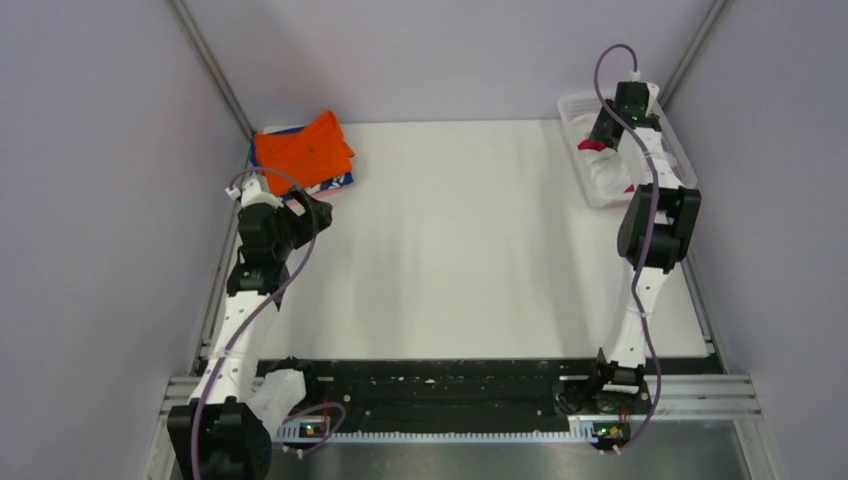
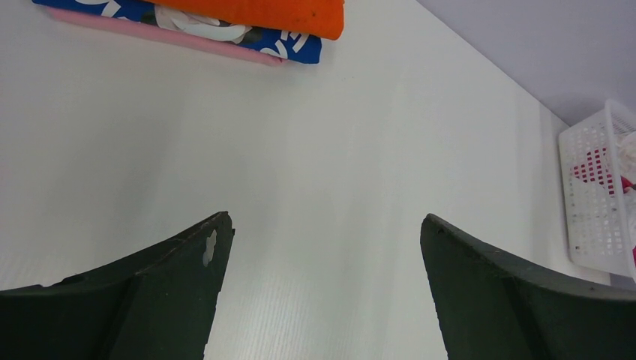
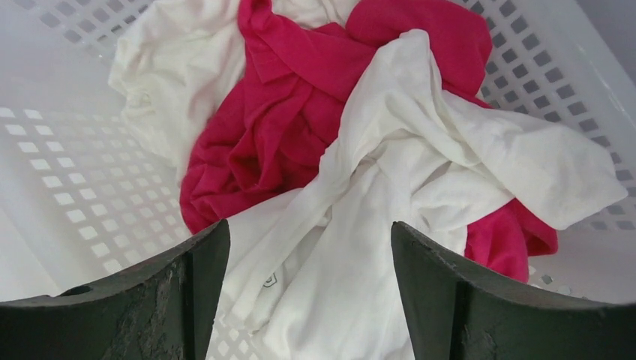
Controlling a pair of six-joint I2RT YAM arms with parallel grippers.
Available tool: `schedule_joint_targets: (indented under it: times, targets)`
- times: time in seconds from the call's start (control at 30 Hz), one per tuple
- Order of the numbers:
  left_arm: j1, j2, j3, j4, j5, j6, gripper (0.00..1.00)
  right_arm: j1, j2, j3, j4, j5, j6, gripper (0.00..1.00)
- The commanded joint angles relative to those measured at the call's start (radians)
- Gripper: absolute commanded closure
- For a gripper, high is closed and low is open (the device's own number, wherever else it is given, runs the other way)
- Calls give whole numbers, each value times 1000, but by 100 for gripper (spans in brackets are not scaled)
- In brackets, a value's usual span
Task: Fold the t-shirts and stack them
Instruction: Grab crumpled tshirt from bin with the right arm
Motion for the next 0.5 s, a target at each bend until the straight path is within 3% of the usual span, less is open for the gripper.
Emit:
schedule_joint_targets:
  times: [0.0, 0.47]
  targets:
    - [2, 13, 16, 67, 27, 5, 1, -10, 5, -17, -22, 16, 24, 22]
    - [2, 20, 21, 61, 23, 6, 1, -32, 89, 3, -25, 58, 85, 35]
